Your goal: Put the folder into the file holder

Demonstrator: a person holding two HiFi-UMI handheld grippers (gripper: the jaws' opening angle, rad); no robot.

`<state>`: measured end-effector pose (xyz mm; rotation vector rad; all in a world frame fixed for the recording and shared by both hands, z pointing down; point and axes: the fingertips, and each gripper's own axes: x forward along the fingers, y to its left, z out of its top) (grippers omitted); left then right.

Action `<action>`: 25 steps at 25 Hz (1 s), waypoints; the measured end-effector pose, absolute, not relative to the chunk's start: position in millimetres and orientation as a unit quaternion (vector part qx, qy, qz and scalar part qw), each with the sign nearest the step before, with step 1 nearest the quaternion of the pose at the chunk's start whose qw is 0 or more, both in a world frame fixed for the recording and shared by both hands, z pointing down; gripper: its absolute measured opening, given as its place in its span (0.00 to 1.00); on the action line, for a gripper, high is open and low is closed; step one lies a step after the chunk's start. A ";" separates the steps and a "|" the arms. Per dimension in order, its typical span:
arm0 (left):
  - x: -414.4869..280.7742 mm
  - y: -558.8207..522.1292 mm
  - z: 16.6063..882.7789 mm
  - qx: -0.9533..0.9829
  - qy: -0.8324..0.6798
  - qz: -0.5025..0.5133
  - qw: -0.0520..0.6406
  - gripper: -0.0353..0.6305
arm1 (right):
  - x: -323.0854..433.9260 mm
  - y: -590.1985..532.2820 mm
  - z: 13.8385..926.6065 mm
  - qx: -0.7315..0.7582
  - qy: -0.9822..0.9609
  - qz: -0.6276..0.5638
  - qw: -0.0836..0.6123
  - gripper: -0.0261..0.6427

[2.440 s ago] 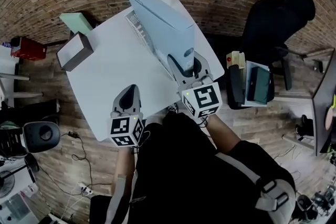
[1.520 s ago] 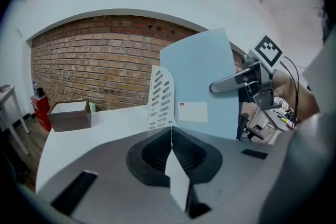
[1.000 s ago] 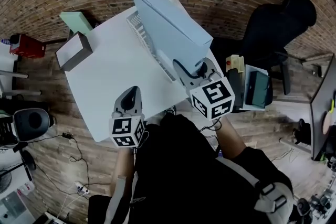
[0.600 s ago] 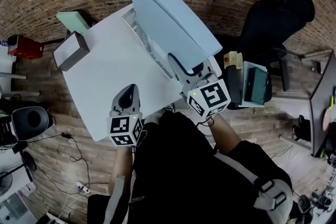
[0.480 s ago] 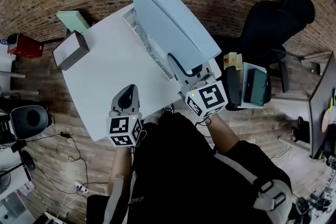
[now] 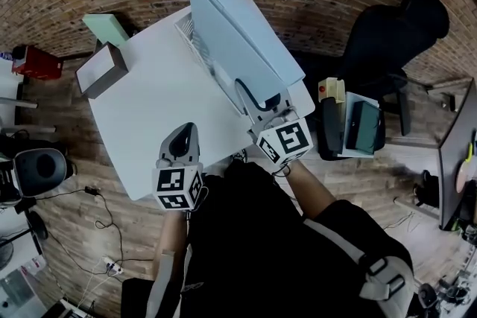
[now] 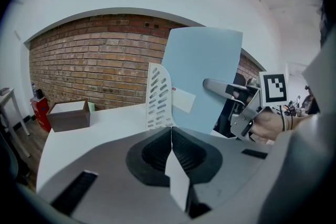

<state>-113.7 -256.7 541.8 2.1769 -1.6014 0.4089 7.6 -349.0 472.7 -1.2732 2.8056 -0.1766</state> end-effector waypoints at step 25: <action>-118.4 -249.3 547.5 0.775 -0.579 0.145 0.210 0.09 | 0.2 -354.2 475.0 -0.415 0.907 -0.036 0.057 0.26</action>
